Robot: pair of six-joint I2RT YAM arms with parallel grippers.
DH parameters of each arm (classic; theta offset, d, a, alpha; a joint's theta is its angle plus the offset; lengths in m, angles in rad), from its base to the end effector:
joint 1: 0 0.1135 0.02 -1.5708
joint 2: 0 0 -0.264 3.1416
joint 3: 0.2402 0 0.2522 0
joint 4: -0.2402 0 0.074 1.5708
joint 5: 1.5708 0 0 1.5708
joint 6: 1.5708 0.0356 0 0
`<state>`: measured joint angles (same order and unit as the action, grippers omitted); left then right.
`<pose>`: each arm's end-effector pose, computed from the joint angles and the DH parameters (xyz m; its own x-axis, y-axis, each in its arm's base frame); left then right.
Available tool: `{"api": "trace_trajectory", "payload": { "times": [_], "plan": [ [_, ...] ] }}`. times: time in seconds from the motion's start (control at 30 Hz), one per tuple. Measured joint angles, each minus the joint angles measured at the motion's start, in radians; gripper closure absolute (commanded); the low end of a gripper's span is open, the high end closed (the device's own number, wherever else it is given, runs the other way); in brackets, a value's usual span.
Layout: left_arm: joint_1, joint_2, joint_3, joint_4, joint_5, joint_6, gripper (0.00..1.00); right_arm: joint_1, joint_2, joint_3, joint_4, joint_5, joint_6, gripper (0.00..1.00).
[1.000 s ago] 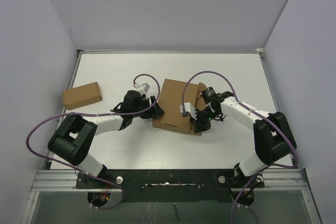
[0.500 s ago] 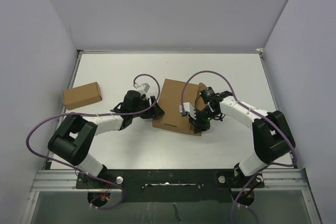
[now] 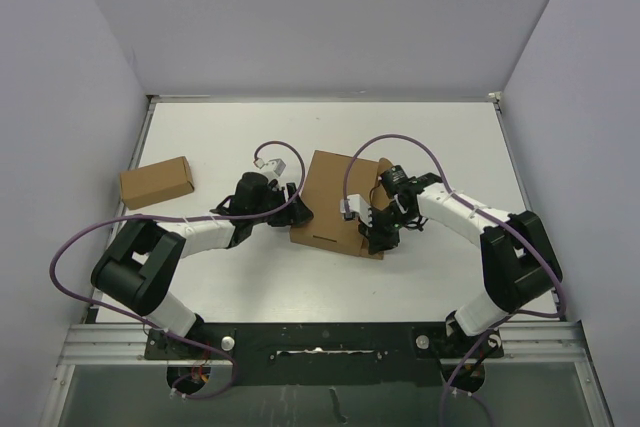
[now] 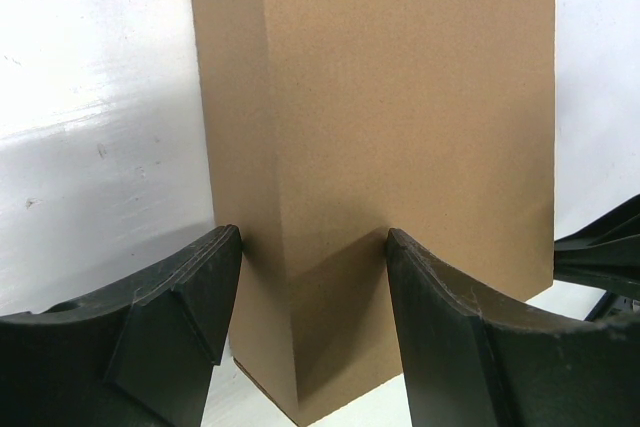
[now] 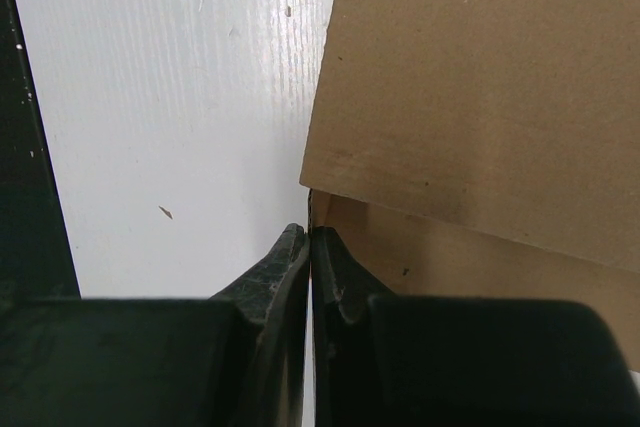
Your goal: Fold the paper box
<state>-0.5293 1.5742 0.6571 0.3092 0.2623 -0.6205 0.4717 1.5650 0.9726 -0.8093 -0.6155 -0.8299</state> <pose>0.2599 -0.1627 0.1576 -0.7915 -0.1876 -0.5817 0.2596 0.7585 -0.5978 0.2334 0.1421 0.1889 -0.2551 -0.8064 -0.5335 -0.9567 0.1306 0.2600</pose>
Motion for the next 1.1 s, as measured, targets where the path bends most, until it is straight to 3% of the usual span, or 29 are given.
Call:
{"api": "trace_trajectory", "payload": {
  "times": [0.6,1.1],
  "plan": [
    [0.001,0.000,0.000,0.000,0.002,0.000,0.43,-0.017,0.019,0.009,-0.024,-0.019,-0.042,0.99],
    [0.001,0.000,0.000,0.000,0.000,0.000,0.43,0.004,0.019,0.009,-0.013,-0.020,0.013,0.99]
  ]
}}
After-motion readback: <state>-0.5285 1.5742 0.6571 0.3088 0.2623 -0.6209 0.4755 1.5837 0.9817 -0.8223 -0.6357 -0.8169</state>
